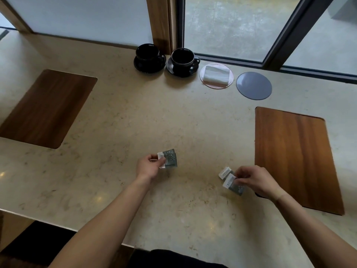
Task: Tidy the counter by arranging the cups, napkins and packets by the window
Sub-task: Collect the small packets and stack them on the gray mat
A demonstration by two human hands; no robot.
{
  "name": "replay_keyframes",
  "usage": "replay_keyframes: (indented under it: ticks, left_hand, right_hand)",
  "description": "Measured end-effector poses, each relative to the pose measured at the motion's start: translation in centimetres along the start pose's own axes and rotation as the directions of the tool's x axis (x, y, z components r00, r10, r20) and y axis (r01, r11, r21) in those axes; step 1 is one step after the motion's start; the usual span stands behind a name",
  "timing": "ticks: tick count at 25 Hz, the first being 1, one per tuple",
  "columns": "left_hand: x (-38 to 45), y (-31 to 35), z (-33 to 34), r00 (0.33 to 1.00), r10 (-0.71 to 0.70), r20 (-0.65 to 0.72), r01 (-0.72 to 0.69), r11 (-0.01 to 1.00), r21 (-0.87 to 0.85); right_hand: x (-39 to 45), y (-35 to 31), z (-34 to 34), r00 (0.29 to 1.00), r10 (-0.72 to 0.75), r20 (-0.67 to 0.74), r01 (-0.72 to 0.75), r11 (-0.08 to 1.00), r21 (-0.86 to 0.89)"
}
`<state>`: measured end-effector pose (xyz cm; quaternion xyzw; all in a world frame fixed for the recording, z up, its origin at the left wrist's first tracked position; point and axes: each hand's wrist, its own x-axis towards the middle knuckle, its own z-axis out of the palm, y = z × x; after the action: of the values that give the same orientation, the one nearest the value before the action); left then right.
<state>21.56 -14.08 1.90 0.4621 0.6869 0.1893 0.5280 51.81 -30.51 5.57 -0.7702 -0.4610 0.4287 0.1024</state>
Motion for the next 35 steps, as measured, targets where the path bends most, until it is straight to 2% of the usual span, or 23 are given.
replay_keyframes:
  ticks: [8, 13, 17, 27, 35]
  left_hand:
    - [2.5, 0.4, 1.0, 0.992, -0.037, -0.119, 0.054, 0.988, 0.145]
    - [2.0, 0.8, 1.1, 0.991, 0.009, -0.133, 0.034, 0.948, 0.318]
    - [1.7, 0.8, 1.1, 0.992, 0.004, -0.125, 0.045, 0.919, 0.392]
    - [1.6, 0.5, 1.1, 0.996, 0.040, -0.081, 0.004, 0.873, 0.487]
    - [1.3, 0.5, 0.9, 0.997, 0.061, -0.056, -0.025, 0.862, 0.506]
  right_hand:
    - [3.0, -0.6, -0.6, 0.999, 0.013, -0.031, -0.012, 0.998, 0.056]
    - [3.9, -0.3, -0.2, 0.999, 0.031, -0.017, -0.032, 0.999, -0.036]
    - [4.0, -0.2, 0.5, 0.997, 0.054, -0.058, -0.060, 0.991, -0.116]
    - [3.6, -0.2, 1.6, 0.977, 0.130, -0.168, -0.168, 0.958, -0.234]
    - [3.4, -0.4, 1.5, 0.982, 0.114, -0.150, -0.140, 0.974, -0.180]
